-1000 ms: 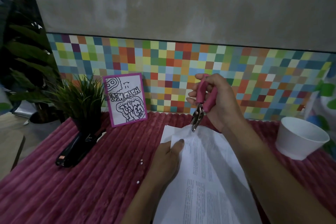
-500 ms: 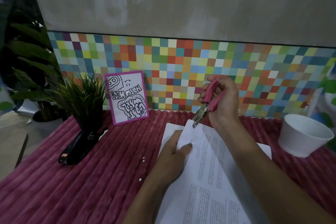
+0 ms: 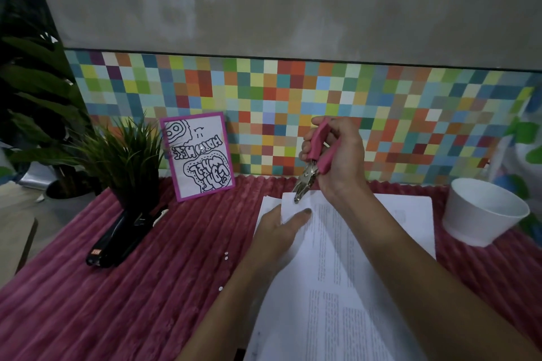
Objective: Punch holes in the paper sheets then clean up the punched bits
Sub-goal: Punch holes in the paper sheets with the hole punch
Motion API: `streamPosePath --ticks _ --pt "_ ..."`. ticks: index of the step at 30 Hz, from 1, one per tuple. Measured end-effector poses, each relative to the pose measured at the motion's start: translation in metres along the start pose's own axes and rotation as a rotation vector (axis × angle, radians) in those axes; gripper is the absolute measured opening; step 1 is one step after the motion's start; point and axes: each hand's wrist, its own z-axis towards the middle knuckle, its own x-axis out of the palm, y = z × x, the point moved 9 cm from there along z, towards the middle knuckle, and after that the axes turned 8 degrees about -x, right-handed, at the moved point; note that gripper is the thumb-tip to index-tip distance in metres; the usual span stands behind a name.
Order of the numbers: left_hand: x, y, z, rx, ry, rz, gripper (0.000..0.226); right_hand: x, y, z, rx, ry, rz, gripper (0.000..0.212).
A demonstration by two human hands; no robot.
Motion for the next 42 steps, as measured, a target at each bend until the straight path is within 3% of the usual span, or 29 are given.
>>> streamPosePath --ticks 8,14,21,25,28,30,34,37,40,42 --pt "0.001 0.006 -0.007 -0.041 0.016 -0.281 0.018 0.003 0.003 -0.002 0.009 0.003 -0.024 0.026" --pt "-0.002 -0.006 -0.015 0.119 -0.059 -0.194 0.025 0.002 0.004 -0.004 0.085 -0.002 -0.088 0.018" --pt "-0.010 -0.002 -0.012 0.124 -0.148 -0.250 0.041 0.001 0.002 -0.006 0.183 0.020 -0.225 0.021" --pt "-0.015 -0.006 -0.012 0.162 -0.146 -0.280 0.042 -0.006 0.021 -0.006 0.143 -0.003 -0.251 0.020" --pt "-0.020 -0.009 -0.013 0.168 -0.152 -0.252 0.029 -0.033 0.060 -0.006 0.090 -0.037 -0.525 0.039" --pt "-0.023 -0.009 -0.013 0.181 -0.165 -0.245 0.019 -0.065 0.083 -0.015 0.087 -0.040 -0.768 0.040" --pt "-0.022 -0.011 -0.011 0.188 -0.169 -0.312 0.018 -0.142 0.066 -0.061 0.388 -0.087 -0.783 0.041" --pt "-0.026 -0.008 -0.011 0.176 -0.229 -0.339 0.016 -0.171 0.032 -0.100 0.654 -0.078 -0.700 0.061" --pt "-0.038 -0.003 -0.010 0.145 -0.309 -0.329 0.013 -0.177 0.015 -0.118 0.773 0.011 -0.664 0.071" --pt "-0.048 0.001 -0.008 0.102 -0.356 -0.374 0.011 -0.180 0.013 -0.119 0.798 0.021 -0.651 0.066"
